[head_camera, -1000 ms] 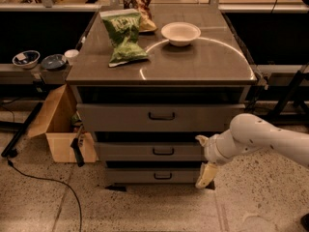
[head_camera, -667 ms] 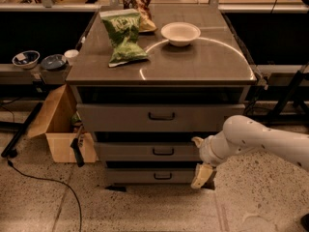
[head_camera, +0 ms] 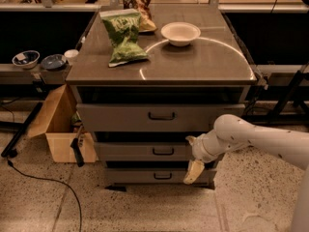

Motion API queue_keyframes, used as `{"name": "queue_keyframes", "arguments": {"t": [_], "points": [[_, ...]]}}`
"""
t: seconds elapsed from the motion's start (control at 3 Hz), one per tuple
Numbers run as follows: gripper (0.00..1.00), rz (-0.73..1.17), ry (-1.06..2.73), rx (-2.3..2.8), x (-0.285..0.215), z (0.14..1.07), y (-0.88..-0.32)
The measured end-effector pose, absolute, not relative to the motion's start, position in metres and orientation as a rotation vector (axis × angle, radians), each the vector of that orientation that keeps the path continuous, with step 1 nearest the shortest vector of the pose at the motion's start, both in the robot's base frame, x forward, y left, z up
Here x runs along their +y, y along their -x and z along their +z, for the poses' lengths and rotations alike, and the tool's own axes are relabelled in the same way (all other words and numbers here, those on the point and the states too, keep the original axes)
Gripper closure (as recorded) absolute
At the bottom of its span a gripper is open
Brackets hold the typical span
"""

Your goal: Open middle drawer

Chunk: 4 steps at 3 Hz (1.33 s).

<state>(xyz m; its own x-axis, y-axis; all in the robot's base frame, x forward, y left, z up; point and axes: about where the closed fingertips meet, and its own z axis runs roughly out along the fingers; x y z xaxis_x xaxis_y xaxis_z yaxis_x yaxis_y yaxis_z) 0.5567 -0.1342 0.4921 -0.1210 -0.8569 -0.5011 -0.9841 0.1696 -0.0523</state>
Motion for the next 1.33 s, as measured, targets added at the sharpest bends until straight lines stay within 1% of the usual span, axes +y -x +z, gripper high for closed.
{"name": "queue_keyframes", "arguments": {"t": [0.33, 0.67, 1.0, 1.33], "points": [[0.00, 0.410, 1.739, 2.035, -0.134, 0.492, -0.557], [0.00, 0.396, 1.729, 2.014, -0.134, 0.482, -0.570], [0.00, 0.369, 1.719, 1.983, -0.131, 0.459, -0.613], [0.00, 0.379, 1.721, 1.977, -0.129, 0.456, -0.612]]}}
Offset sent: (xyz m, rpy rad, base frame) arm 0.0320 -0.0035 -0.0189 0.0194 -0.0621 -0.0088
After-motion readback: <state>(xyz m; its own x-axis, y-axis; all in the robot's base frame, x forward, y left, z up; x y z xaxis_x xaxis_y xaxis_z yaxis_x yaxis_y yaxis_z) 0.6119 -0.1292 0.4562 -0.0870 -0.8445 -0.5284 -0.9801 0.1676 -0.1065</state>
